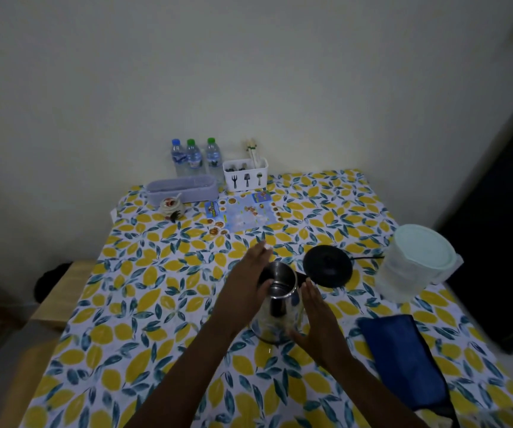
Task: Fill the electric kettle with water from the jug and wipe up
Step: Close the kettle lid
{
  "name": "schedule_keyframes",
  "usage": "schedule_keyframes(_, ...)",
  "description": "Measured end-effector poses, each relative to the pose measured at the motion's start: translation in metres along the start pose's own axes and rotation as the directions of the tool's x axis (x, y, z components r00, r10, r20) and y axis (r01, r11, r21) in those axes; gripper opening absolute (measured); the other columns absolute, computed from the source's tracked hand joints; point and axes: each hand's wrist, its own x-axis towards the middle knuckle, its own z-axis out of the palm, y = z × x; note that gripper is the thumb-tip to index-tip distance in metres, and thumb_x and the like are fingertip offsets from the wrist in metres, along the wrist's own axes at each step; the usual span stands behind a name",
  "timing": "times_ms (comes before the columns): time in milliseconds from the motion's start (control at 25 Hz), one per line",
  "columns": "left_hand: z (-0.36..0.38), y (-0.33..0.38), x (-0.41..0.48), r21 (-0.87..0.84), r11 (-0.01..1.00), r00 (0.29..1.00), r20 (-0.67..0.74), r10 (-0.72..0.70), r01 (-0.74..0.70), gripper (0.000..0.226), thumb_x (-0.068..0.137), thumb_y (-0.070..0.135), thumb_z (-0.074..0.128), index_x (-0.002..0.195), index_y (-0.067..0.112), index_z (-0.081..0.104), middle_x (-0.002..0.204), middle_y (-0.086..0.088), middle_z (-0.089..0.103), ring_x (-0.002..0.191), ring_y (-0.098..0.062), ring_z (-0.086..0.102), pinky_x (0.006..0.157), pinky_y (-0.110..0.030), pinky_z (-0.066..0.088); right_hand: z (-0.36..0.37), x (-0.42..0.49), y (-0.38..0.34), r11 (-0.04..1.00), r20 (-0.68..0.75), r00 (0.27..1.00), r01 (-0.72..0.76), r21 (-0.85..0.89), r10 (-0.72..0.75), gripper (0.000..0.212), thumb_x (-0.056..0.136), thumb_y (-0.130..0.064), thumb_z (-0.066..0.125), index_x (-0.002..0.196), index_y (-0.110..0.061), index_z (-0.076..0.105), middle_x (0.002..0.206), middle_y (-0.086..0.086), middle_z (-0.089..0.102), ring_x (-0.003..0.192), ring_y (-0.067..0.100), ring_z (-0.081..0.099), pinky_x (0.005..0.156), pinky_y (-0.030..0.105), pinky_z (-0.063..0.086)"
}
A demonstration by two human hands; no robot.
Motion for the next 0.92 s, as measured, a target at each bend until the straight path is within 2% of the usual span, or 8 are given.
schedule_keyframes(120,0.014,0.007,0.017,0.01,0.996,0.984,0.154,0.088,-0.09,0.069,0.095,0.029,0.056,0.151,0.024,0.017,0.158,0.011,0.011,0.147,-0.01,0.008,0.121,-0.036,0.018,-0.003,0.006,0.004,0.999,-0.009,1.0,-0.005,0.037,0.006,0.095,0.083,-0.035,0.069,0.148,-0.006,0.006,0.159,0.01,0.001,0.147,0.027,0.004,0.117,0.043,0.024)
schedule_keyframes(280,0.036,-0.001,0.023,0.132,0.985,0.951,0.302,0.067,-0.111,0.071,0.094,0.04,0.055,0.151,0.019,0.018,0.161,0.001,0.016,0.149,-0.016,0.009,0.117,-0.026,0.004,-0.003,0.012,0.015,0.998,0.003,0.998,-0.058,0.038,0.058,0.099,0.085,-0.037,0.067,0.148,-0.013,-0.006,0.158,0.0,-0.012,0.148,0.02,-0.005,0.119,0.035,0.017)
schedule_keyframes(400,0.043,-0.008,0.023,0.15,0.987,0.949,0.316,0.006,-0.056,0.075,0.093,0.049,0.052,0.151,0.017,0.018,0.161,0.001,0.014,0.15,-0.017,0.008,0.118,-0.027,0.005,-0.002,0.013,0.022,0.999,0.011,0.999,-0.048,0.008,0.048,0.099,0.086,-0.037,0.064,0.148,-0.015,-0.009,0.159,0.001,-0.011,0.148,0.018,-0.007,0.119,0.038,0.017)
schedule_keyframes(520,0.046,-0.006,0.019,0.093,0.991,0.959,0.258,-0.116,0.095,0.078,0.092,0.058,0.042,0.152,0.018,0.014,0.161,0.001,0.013,0.149,-0.016,0.01,0.119,-0.031,0.012,-0.002,0.017,0.025,1.0,0.033,0.999,-0.004,-0.02,0.005,0.097,0.087,-0.042,0.06,0.15,-0.019,-0.009,0.16,-0.002,-0.012,0.148,0.015,-0.008,0.119,0.036,0.013)
schedule_keyframes(640,0.047,0.0,0.019,0.1,0.981,0.953,0.239,-0.185,0.165,0.076,0.094,0.056,0.042,0.152,0.017,0.014,0.162,-0.002,0.013,0.149,-0.016,0.01,0.12,-0.032,0.011,0.0,0.024,0.026,0.999,0.052,0.998,0.033,-0.014,-0.032,0.098,0.087,-0.044,0.06,0.15,-0.022,-0.013,0.161,-0.002,-0.012,0.148,0.015,-0.008,0.119,0.037,0.013)
schedule_keyframes(760,0.045,0.003,0.024,0.111,0.975,0.93,0.298,-0.217,0.192,0.077,0.094,0.054,0.046,0.152,0.016,0.013,0.162,-0.003,0.011,0.149,-0.018,0.008,0.121,-0.036,0.011,0.002,0.025,0.027,0.998,0.053,0.997,0.044,0.048,-0.046,0.102,0.086,-0.037,0.064,0.149,-0.026,-0.015,0.16,-0.004,-0.014,0.147,0.012,-0.009,0.119,0.037,0.015)
schedule_keyframes(920,0.041,0.004,0.03,0.124,0.969,0.9,0.362,-0.243,0.212,0.076,0.095,0.05,0.048,0.152,0.015,0.011,0.163,-0.003,0.009,0.15,-0.02,0.006,0.122,-0.04,0.011,0.0,0.025,0.029,0.995,0.064,0.996,0.064,0.071,-0.068,0.099,0.087,-0.035,0.066,0.15,-0.019,-0.009,0.161,-0.001,-0.012,0.147,0.014,-0.009,0.12,0.039,0.017)
